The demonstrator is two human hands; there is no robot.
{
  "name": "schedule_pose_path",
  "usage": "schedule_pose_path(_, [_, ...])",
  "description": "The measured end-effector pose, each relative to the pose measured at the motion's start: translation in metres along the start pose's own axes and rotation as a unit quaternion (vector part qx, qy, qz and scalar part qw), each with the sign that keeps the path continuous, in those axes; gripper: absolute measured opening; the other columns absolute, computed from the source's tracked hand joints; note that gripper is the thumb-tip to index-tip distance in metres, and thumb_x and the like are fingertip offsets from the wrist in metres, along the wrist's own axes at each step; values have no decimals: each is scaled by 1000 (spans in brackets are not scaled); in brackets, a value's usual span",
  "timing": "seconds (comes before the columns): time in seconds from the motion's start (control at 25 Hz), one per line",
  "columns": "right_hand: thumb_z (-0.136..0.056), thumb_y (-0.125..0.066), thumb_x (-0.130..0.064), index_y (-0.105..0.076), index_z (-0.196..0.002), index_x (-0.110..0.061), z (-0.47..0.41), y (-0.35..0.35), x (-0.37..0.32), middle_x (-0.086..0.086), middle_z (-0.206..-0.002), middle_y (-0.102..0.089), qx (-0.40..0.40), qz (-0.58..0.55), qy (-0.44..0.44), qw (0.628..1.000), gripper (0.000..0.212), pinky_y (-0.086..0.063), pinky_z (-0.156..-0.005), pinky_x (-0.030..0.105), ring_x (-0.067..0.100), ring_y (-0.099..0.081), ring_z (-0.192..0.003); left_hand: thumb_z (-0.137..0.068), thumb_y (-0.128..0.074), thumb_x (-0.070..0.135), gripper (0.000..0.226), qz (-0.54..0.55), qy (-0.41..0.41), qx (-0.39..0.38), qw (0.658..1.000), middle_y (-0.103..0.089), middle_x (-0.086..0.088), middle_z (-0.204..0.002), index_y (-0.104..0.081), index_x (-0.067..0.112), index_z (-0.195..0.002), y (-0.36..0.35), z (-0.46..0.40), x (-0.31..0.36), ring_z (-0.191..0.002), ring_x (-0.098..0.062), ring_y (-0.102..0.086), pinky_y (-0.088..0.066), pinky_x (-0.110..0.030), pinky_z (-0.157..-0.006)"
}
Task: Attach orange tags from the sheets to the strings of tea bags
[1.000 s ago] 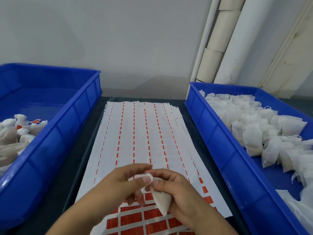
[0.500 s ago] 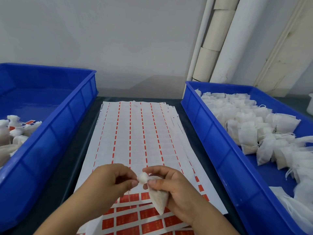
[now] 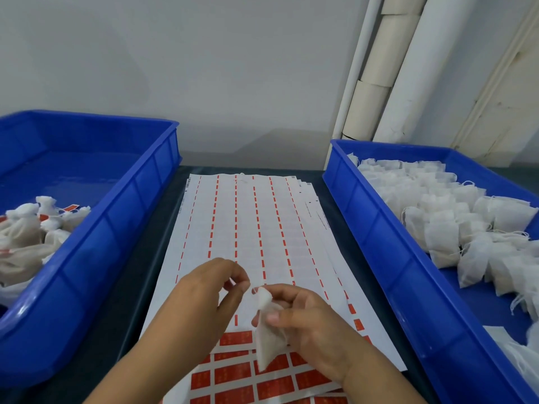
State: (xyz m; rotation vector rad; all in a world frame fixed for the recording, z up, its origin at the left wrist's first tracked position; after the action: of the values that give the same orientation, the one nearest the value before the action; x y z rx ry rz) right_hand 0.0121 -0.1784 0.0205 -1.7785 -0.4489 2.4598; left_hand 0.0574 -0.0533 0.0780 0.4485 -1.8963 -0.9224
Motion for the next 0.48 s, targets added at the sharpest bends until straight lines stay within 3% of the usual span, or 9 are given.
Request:
schedule_pose_path(0.08, [-85,-64,-23,-76,-90,-25,-2,-2,-3,-2,-89,-71,5,19,15,1000,13,-54,-78,24,15,-67,-90,-89,-52,39,21,13,2,-4,1000,-48,30,-79,-41,48,-74,-2,-1,2,-74,6,-52,-39,-1,-57])
schedule_pose_path(0.2, [-77,-58,-38,-76,-81,-23,-3,-2,-9,-2,-78,-69,9,13,28,999,24,-52,-72,20,11,-66,-76,-89,-53,38,21,7,-10,-4,1000,-48,31,-77,-41,48,-75,-1,-4,6,-73,7,-52,-38,1,-57])
schedule_pose_path(0.36, [-94,-48,-13,-75,-71,-23,-4,0,-11,0,-70,-67,8,49,33,998,37,-49,-76,23,9,-64,-72,-89,-53,36,17,-6,-26,11,1000,-45,32,-77,-43,48,-84,7,-4,5,-75,7,-51,-37,1,-59])
schedule_pose_path(0.48, [-94,-45,-7,-74,-69,-21,-4,2,-7,1,-69,-66,12,56,22,998,41,-50,-71,20,8,-63,-69,-88,-54,37,14,-6,-38,11,999,-45,34,-77,-45,48,-87,10,-3,5,-75,8,-51,-37,1,-61])
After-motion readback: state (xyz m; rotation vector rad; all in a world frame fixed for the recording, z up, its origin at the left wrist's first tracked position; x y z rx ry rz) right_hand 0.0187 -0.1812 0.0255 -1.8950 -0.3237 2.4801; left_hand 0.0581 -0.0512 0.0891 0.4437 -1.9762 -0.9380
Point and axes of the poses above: each hand's wrist, its own z-axis away from the middle knuckle, its own y-axis out of the back of the hand, x = y × z, the point moved 7 cm from there along -z, towards the middle knuckle
